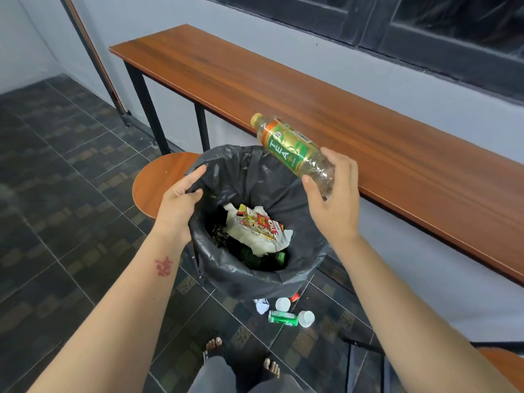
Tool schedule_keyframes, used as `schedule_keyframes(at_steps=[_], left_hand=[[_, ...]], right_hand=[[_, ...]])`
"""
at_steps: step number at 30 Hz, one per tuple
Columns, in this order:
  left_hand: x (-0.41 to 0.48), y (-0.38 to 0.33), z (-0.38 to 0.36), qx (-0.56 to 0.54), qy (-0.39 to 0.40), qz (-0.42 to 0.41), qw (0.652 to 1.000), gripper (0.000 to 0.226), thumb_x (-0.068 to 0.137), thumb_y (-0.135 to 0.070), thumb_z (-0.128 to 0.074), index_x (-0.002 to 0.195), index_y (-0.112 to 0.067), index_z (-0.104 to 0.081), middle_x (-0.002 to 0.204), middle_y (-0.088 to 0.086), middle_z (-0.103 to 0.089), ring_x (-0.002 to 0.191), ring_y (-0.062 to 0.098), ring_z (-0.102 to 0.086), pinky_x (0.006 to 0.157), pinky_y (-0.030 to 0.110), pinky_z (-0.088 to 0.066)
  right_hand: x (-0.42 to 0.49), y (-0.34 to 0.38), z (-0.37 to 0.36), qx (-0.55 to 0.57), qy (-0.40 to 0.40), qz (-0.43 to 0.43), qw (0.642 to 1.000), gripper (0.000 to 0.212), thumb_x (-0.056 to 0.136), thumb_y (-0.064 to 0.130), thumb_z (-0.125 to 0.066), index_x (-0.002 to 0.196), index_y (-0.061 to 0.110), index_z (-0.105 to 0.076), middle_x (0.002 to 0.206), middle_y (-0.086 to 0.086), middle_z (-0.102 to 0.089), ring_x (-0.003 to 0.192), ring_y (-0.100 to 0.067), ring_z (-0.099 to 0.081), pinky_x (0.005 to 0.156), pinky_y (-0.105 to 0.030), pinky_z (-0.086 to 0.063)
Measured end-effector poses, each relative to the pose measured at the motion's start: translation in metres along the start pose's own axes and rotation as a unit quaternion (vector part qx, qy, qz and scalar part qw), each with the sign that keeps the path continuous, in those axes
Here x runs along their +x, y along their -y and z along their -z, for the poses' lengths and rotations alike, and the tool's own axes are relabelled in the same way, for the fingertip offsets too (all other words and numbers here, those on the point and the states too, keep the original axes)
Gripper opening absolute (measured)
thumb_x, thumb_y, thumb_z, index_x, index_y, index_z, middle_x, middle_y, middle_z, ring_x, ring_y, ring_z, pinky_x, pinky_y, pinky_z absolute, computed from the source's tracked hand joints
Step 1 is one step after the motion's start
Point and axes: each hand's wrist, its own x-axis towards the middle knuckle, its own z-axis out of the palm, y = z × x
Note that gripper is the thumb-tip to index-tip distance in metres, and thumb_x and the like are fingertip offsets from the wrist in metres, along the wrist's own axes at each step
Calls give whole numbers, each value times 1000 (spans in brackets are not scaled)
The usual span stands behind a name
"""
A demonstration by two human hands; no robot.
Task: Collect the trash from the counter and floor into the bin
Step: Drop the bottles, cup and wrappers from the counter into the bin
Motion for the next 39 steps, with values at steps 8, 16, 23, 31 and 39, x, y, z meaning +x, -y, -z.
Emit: schedule_keyframes(at_steps=[8, 16, 23, 31, 39], left_hand=[[-42, 13, 8, -24, -31, -12, 999, 53, 99, 5, -46, 118, -37, -73, 138, -13, -59, 133, 17, -48, 114, 44, -37], [-68, 31, 27, -8, 13, -30, 999, 55, 98, 4, -46, 119, -40, -72, 143, -10, -55, 136, 16, -46, 114, 43, -37], [-93, 34, 49, -1, -1, -14, 1000, 53, 99, 5, -46, 122, -35, -71, 144, -10, -54, 133, 14, -47, 113, 40, -38], [-103, 42, 64, 16, 1, -22, 1000, 56, 97, 6, -48, 118, -40, -72, 146, -10, -52, 136, 14, -44, 115, 41, -37], [-123, 60, 80, 27, -15, -11, 999, 58, 99, 5, -47, 124, -42, -68, 123, -27, -62, 83, -15, -58, 105, 22, -41]], right_hand=[[-62, 1, 20, -38, 103, 17, 994, 51, 87, 37, -57, 130, 11, -50, 127, -9, -49, 114, -12, -48, 91, -4, -33], [-102, 11, 2, -168, 328, -55, 928, 54, 88, 42, -65, 133, 25, -41, 137, 1, -42, 122, -19, -50, 96, -33, -45], [-127, 28, -9, -201, 405, -38, 891, 58, 80, 56, -67, 125, 28, -43, 132, 4, -49, 119, -21, -50, 99, -36, -39], [-146, 16, 13, -261, 281, -203, 901, 78, 83, 77, -41, 150, 47, -13, 162, -9, 12, 147, -35, -16, 116, -52, -17], [-184, 23, -1, 123, 147, -397, 897, 83, 86, 45, -68, 150, 49, -14, 159, 15, -23, 145, -14, -25, 117, -45, -28]])
